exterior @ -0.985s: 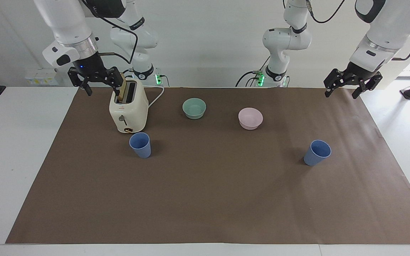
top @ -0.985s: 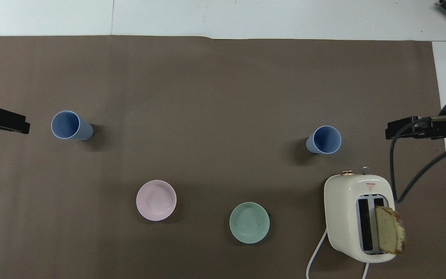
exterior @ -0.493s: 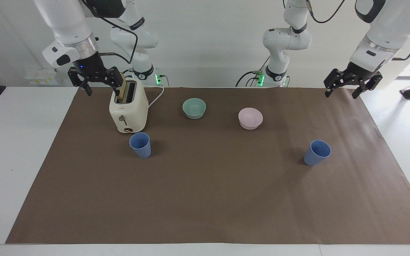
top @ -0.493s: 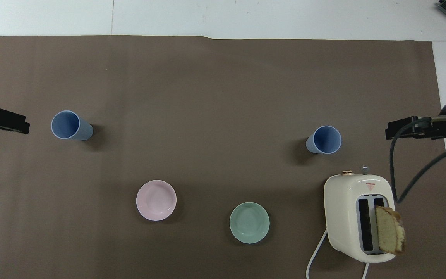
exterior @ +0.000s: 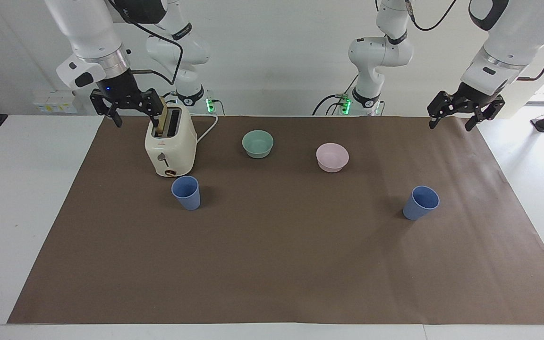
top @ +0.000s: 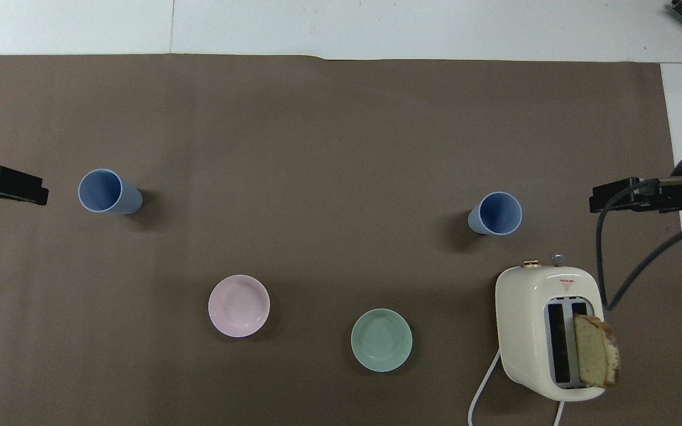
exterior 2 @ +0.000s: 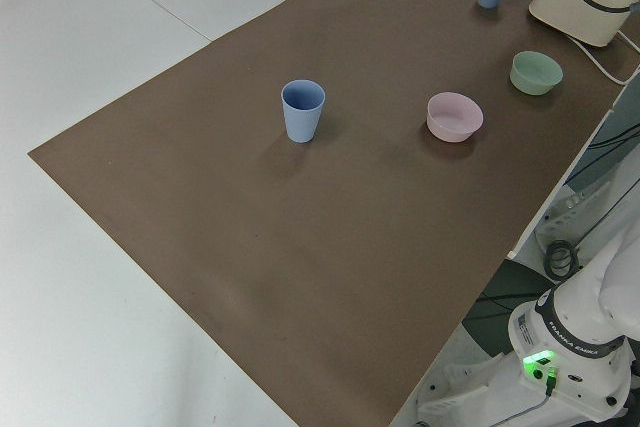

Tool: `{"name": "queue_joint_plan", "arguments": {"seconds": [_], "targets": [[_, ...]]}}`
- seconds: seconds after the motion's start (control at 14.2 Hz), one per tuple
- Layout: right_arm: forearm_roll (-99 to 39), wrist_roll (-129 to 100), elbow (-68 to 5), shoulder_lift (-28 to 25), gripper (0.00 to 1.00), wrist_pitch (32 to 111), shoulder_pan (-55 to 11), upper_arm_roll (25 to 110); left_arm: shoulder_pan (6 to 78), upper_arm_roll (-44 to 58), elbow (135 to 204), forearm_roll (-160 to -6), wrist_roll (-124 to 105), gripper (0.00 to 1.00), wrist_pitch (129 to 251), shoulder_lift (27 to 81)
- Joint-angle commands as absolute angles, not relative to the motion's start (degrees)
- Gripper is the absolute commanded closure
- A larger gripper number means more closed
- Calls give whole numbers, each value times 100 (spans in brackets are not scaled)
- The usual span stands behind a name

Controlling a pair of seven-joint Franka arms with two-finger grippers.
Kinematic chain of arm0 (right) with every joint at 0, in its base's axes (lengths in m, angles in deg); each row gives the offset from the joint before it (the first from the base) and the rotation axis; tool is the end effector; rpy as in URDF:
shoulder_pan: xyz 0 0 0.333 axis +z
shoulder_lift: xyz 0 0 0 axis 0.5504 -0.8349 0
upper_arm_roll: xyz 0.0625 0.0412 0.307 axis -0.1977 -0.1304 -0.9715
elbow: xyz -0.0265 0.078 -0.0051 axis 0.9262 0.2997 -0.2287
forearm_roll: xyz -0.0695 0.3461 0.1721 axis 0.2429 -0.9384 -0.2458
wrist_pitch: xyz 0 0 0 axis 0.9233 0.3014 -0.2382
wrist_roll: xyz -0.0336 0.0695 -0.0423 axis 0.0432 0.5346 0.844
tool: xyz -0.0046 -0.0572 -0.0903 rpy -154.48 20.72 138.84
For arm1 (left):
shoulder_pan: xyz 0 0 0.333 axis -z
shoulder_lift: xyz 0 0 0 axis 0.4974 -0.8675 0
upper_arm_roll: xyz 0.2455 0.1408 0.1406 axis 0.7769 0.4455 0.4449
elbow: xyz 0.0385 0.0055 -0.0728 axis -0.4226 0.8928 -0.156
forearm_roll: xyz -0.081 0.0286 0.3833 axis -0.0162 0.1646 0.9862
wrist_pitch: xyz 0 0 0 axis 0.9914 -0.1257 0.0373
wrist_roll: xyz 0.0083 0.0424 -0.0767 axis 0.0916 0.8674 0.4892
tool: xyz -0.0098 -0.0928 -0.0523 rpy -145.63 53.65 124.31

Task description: Stack blue cups with both arms

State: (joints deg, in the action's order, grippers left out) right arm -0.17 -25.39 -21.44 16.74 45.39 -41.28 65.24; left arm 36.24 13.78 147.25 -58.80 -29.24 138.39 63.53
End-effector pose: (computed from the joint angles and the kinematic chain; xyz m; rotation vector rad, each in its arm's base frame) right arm 0.5394 0.0211 0.6284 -3.1368 0.0335 -0.0239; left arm 0.5492 -0.0281 0.6422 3.1135 -0.1892 -0.0074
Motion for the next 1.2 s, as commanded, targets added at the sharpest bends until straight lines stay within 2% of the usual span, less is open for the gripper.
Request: {"name": "queue_joint_plan", "arguments": {"seconds": [0.0, 0.77, 1.13], "targets": [[-101, -2587, -2247, 1757, 0, 4590, -4192, 6493, 3581, 1407, 14678, -5919, -2887, 0, 13737, 6376], [-101, -2595, -2255, 1757, 0, 4616, -4201, 6493, 3537, 1407, 14731, -5928, -2967, 0, 13842, 6385], [-109, -2587, -2255, 1757, 0, 4616, -4201, 6502, 3387, 1416, 15249, -5946, -3221, 0, 14290, 6595]]}}
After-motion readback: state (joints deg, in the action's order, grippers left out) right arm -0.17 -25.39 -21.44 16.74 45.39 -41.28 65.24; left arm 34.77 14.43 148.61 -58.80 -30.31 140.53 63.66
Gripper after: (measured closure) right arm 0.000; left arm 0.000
